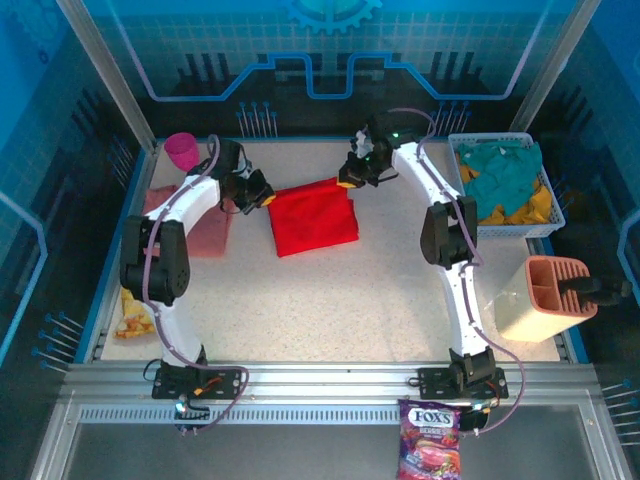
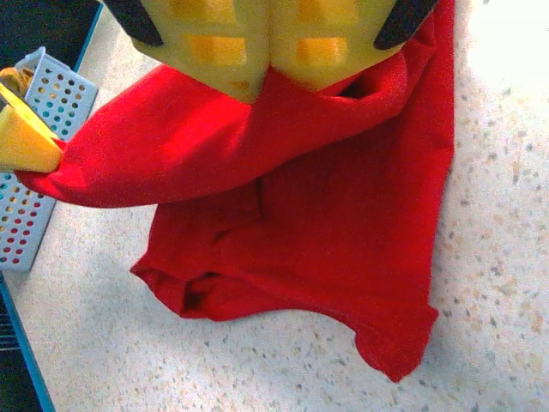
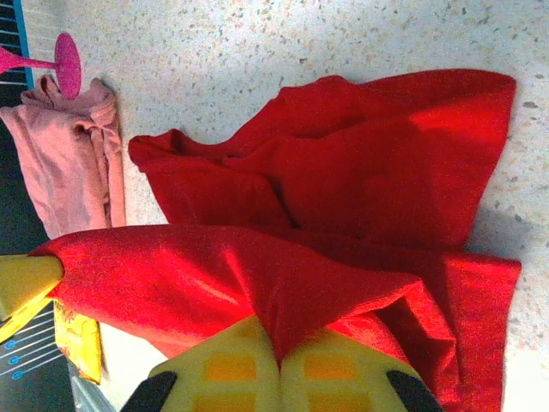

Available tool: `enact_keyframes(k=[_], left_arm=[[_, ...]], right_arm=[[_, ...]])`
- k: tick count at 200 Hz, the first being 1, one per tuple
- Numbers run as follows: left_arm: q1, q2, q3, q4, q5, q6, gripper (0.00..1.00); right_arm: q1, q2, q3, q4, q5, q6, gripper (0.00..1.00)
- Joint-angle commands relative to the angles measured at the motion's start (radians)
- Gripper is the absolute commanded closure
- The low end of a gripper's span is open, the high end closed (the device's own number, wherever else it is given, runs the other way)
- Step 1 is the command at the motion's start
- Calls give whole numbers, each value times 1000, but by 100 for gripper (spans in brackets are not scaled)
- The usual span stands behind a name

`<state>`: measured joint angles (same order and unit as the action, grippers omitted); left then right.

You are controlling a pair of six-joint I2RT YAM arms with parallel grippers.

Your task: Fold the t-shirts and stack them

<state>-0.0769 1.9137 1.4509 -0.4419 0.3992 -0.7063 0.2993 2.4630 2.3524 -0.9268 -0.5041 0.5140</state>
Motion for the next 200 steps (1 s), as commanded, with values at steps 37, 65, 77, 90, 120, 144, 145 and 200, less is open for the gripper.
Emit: enact_keyframes(k=[37,65,77,90,120,144,145,200], left_arm=[[74,180,183,128,81,55,44],[79,92,163,128,71,118,27],[77,45,129,129,78,121,27],[69,0,81,134,96,122,26],[40,-58,-62,225,167,92,28],[26,-9,-70,298,197,50,29],[27,-6,-68,303,201,46,30],[2,224,58,497,213,-68,35]], right_arm=[[-25,72,105,108,-3,10,21],[-20,-53,-36,128,45,-48,0],[-19,-114,-115,153,38,-57,0],[-14,-185,-199,175,23,-63,0],[12,-308,-365,205,8,-71,0],[38,-379,-497,289,-74,-15,1],[39,-381,-502,295,-79,-10,1],[105,-375,-730,583,-187,126,3]])
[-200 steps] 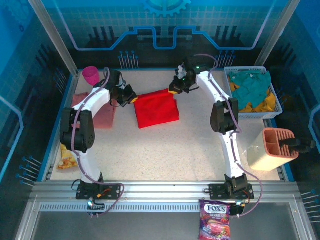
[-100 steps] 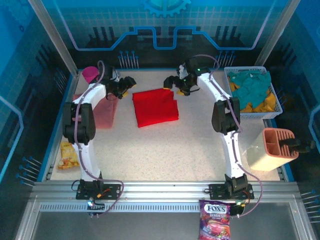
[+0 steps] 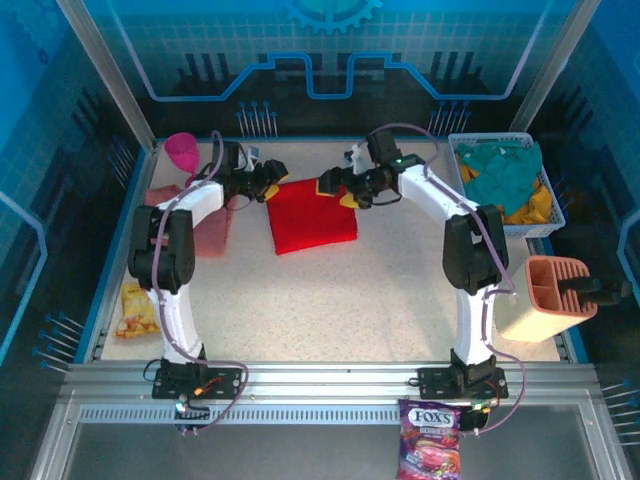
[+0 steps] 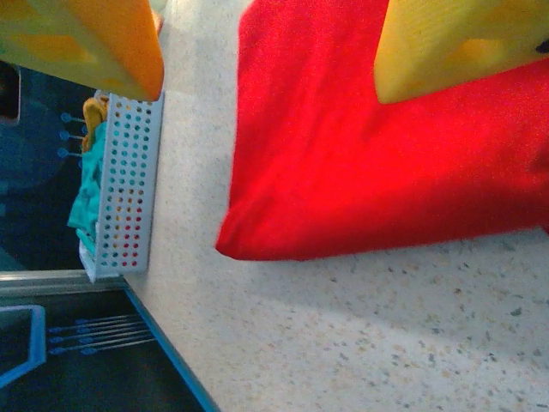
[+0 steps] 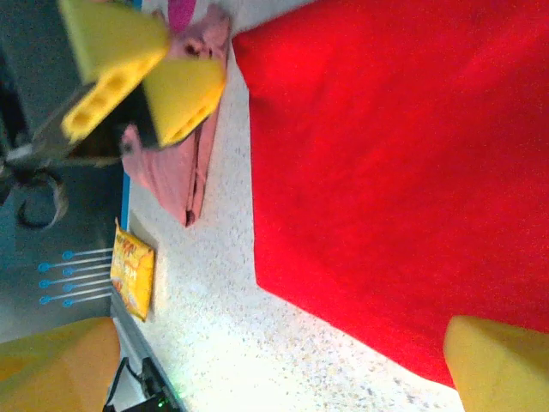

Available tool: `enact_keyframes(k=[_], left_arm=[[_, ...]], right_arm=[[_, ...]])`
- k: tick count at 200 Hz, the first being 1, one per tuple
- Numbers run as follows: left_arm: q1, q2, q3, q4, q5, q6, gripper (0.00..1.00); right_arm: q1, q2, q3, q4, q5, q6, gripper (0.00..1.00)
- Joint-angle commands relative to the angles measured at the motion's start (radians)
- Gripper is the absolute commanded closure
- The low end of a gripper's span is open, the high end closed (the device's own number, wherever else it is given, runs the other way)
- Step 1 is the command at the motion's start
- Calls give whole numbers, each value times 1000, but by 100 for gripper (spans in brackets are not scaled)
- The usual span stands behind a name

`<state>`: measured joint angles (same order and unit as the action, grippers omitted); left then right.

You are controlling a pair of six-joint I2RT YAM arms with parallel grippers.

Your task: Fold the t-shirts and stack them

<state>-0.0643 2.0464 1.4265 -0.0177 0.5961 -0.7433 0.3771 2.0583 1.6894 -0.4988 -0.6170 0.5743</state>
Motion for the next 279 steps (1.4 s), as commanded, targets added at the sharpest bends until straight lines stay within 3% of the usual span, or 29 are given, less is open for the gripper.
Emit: enact_keyframes(k=[1,47,76,117,140,156,171,184,241,279], left_arm=[[-10,93,86,74,14,-31,35],[17,247,195,73,-16,-61,35],[42,279,234,90,10,-93,36],[65,138,268,-65,43,-19,36],[75,35,278,-257,21,124,32],[75,-37,242,-355,-11,219,30],[75,-99,157,-380,-47,267,19],[74,-141,80,-385,-57,305,17],[74,-145,-97,-403,-160,366,17],[54,-64,-58,-421,-186,385,22]], right_arm=[[28,31,-69,160,-75,68,3],[36,94,-229,328,-86,109,4],[30,100,-255,313,-68,64,5],[16,33,-229,263,-71,25,5],[7,-26,-211,219,-82,-5,3],[-6,-68,-217,203,-89,-12,3],[-24,-115,-244,221,-97,3,3],[-45,-158,-266,230,-97,10,2],[-148,-268,-342,170,-79,-17,2],[-176,-288,-413,169,-81,-34,2]])
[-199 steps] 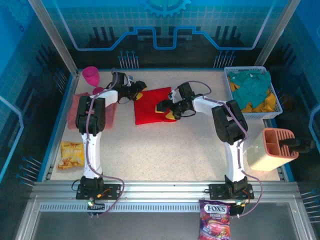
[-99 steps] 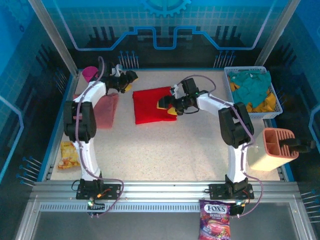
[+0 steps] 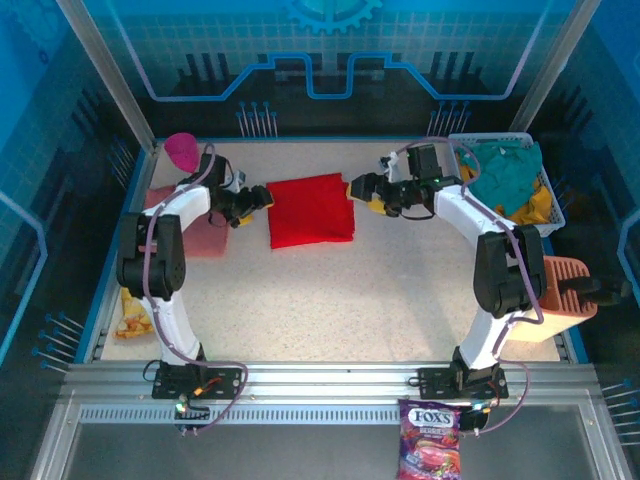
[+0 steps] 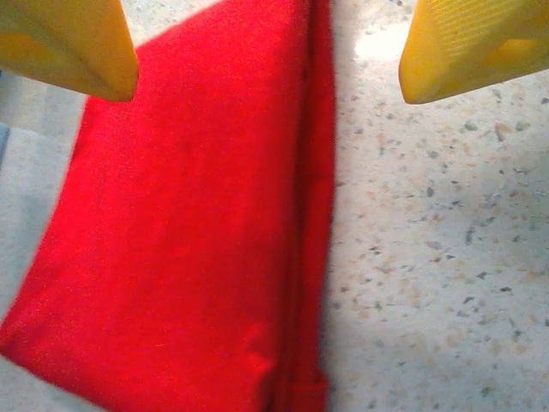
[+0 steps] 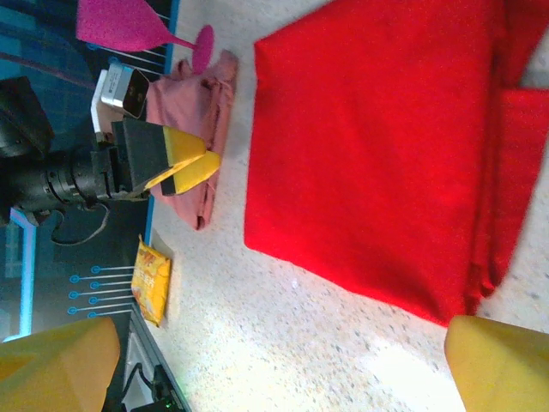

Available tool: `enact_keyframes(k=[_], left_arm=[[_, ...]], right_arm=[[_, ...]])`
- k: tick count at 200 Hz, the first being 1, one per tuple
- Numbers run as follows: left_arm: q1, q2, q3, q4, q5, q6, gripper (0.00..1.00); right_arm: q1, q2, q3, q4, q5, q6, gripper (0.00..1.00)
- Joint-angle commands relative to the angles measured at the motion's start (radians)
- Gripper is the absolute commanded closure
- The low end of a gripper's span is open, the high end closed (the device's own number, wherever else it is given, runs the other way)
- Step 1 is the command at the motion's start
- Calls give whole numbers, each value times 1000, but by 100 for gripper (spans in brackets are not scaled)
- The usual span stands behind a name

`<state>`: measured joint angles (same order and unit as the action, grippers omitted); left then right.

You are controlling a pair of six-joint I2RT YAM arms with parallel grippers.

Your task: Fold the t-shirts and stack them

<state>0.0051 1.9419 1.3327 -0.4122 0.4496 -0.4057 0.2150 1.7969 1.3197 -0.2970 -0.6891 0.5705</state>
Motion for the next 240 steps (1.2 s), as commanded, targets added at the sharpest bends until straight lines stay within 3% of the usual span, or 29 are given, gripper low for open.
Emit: enact_keyframes(k=[1,136,240], left_arm=[[-17,43,36,-26,-40,46,22],[-107,265,210,21,18,9,40],[-110,310,301,-63,47,49,40]], right_arm=[[-14,-26,-44,-33,-10,-31,2],[-56,-56,-103,-67,-25,-64,4],[-64,-69,-111,-70,-37,-64,4]])
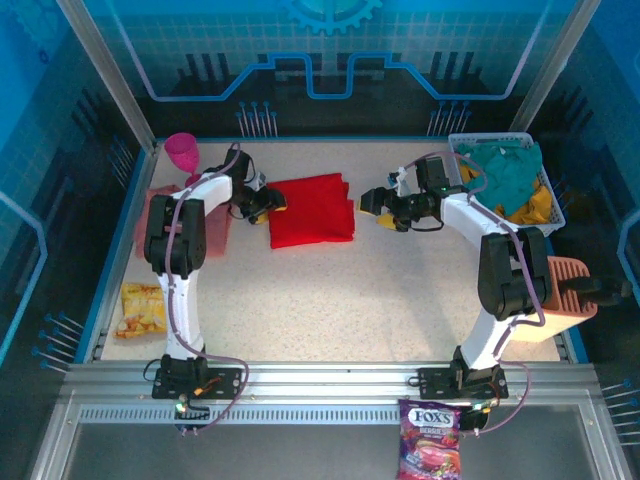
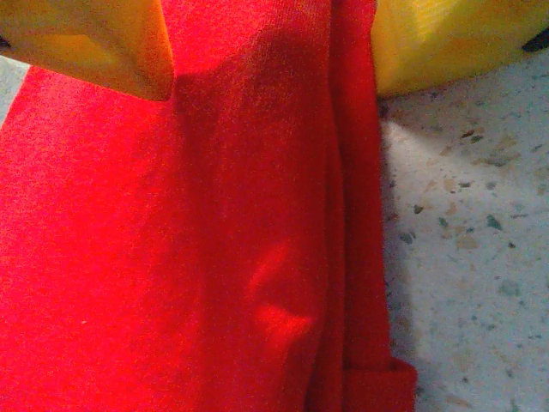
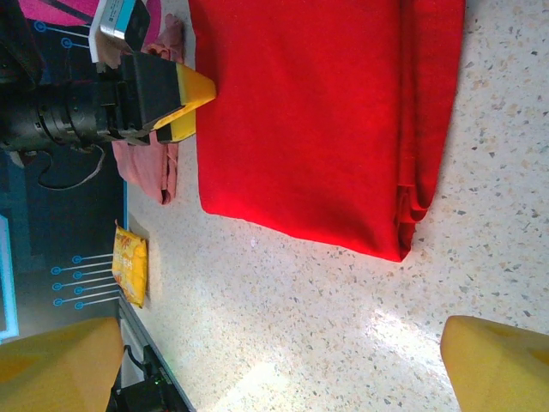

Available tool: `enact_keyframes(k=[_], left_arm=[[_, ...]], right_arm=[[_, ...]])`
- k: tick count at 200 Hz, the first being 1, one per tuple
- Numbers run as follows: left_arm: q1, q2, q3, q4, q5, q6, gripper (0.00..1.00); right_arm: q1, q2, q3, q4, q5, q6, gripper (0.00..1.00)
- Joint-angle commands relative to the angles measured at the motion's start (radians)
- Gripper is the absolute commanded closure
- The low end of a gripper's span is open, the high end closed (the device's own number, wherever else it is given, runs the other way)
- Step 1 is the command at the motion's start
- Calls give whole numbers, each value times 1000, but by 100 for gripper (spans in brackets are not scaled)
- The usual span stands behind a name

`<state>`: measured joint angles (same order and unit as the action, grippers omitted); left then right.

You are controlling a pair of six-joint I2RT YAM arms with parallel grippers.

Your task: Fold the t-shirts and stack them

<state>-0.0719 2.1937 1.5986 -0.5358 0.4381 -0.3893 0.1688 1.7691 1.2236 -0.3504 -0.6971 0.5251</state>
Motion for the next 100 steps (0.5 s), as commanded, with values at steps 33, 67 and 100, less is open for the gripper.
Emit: enact_keyframes(k=[33,67,100], left_arm=[[-48,73,59,37,33,46,50],[-55,96,82,36,24,29,63],[-55,110,98,40,24,21,75]], right_arm=[[-25,-45,-25,-9,-32,-15,4],[-33,-48,-27,-5,-40,-10,4],[-37,-53,-36,-5,-43,-11,4]])
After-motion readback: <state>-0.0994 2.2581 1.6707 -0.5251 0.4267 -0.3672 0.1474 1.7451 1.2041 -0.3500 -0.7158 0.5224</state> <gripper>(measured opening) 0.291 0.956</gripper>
